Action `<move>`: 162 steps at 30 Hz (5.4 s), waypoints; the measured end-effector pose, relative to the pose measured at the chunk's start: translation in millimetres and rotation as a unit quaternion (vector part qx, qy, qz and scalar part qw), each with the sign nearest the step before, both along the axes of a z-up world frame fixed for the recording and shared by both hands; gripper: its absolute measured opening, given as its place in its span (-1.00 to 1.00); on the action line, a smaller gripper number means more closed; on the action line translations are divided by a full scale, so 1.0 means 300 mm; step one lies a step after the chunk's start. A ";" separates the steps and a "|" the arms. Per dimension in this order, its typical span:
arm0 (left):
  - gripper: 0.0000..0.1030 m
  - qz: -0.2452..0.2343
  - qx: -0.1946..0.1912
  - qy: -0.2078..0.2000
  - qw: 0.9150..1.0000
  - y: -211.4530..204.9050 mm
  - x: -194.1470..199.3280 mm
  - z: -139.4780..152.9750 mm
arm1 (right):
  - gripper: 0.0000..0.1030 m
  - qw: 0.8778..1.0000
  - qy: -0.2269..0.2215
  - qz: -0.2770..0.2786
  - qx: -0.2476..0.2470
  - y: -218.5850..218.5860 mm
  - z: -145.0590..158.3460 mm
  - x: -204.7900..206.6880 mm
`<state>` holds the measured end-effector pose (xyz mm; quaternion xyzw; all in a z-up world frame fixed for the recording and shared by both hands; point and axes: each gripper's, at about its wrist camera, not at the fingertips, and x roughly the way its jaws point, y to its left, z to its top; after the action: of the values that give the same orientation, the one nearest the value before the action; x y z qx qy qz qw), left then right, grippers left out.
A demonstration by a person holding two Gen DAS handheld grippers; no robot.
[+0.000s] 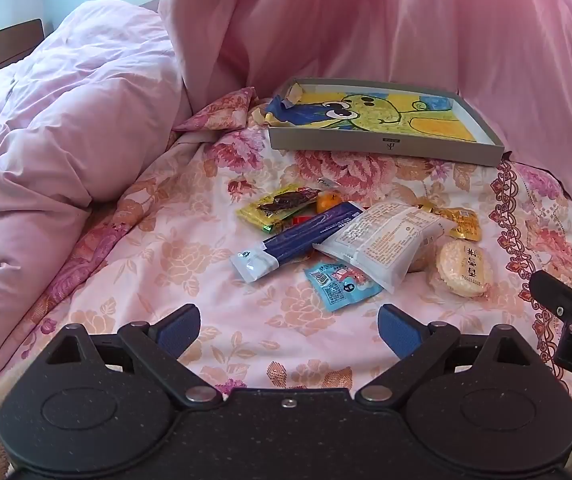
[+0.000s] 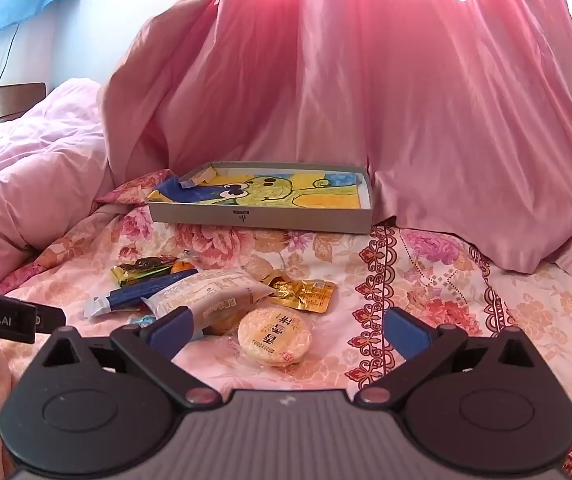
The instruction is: Organize snacks
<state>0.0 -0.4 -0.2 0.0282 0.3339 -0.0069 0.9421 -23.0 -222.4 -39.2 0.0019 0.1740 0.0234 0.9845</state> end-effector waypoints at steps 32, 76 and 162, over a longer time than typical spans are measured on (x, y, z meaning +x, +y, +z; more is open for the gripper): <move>0.86 -0.004 -0.006 0.004 1.000 -0.007 -0.003 -0.008 | 1.00 1.000 0.006 -0.004 -0.006 -0.001 0.001 -0.001; 0.86 -0.002 -0.009 0.008 1.000 0.002 -0.001 -0.026 | 1.00 1.000 0.005 -0.004 -0.007 -0.001 0.002 -0.003; 0.35 -0.257 -0.053 0.157 0.952 -0.203 0.651 -0.195 | 0.66 0.959 0.141 0.232 -0.080 -0.075 -0.221 0.528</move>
<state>195.4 -61.3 -58.7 0.0614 0.4582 -0.2712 0.8442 135.5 -244.8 -105.4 -0.1136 0.3077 0.2367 0.9146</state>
